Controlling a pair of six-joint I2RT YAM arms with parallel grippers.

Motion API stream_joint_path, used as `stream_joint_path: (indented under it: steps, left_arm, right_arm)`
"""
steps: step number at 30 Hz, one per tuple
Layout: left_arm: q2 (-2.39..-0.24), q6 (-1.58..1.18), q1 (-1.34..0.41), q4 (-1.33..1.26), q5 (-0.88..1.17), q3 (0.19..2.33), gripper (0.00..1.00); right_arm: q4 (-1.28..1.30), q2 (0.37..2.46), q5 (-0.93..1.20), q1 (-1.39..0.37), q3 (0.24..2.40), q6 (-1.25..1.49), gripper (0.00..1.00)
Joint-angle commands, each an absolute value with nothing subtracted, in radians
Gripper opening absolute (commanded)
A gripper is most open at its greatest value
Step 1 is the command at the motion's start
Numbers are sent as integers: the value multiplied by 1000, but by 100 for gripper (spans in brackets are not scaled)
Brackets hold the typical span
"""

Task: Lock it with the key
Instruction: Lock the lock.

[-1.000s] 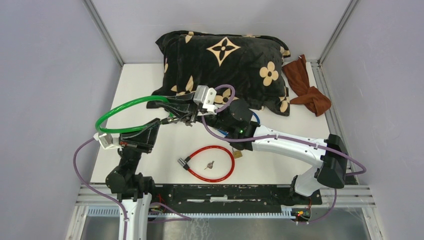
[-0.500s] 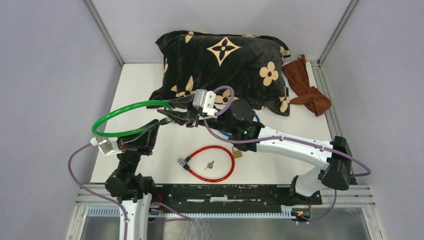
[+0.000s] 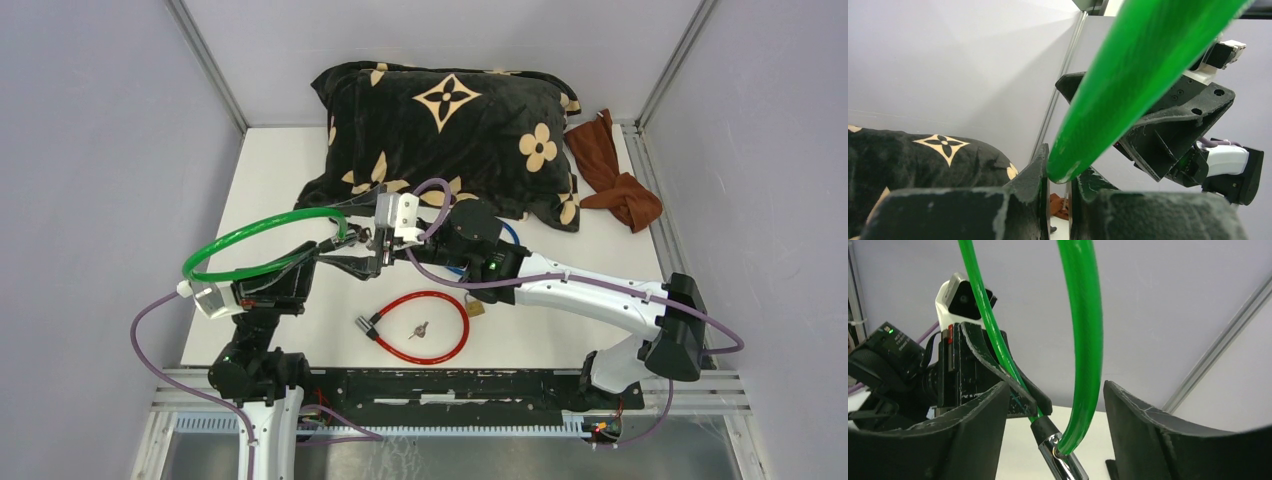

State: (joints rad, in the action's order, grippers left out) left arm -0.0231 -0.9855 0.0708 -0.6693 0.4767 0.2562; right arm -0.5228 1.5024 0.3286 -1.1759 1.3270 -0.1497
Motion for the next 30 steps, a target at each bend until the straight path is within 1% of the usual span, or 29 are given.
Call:
stream_joint_path:
  steps: [1,2,3,4,9,12,15,19,21,26,30]
  left_arm:
    - [-13,-963,75,-729,473,301,2]
    - [-13,-963,75,-728,472,301,2]
    - [-12,-962,76,-726,473,301,2]
    - [-12,-963,76,-724,474,302,2]
    - [-13,-963,75,-723,476,301,2]
    - [-11,-966,75,-723,477,299,2]
    - [-11,-967,76,-723,478,299,2]
    - [-12,-971,76,-720,480,303,2]
    - [-13,-971,76,-718,481,305,2]
    - [-13,-969,76,-711,485,308,2]
    - [-13,-968,77,-709,484,308,2]
  right_arm:
    - [-441,1458,403,-1166,1369,-170,80]
    - [-390,1463,423,-1164,1396,-181,86]
    - [-340,1468,442,-1163,1421,-191,94]
    - [-276,1471,455,-1160,1453,-204,98]
    - [9,1459,574,-1107,1558,-227,98]
    - [171,1451,666,-1035,1606,-222,98]
    - [244,1449,764,-950,1616,-167,98]
    - [295,1485,786,-876,1660,-102,98]
    - [331,1518,797,-867,1700,-97,94]
    - [380,1600,887,-865,1775,-74,79]
    - [375,1622,908,-864,1785,-56,76]
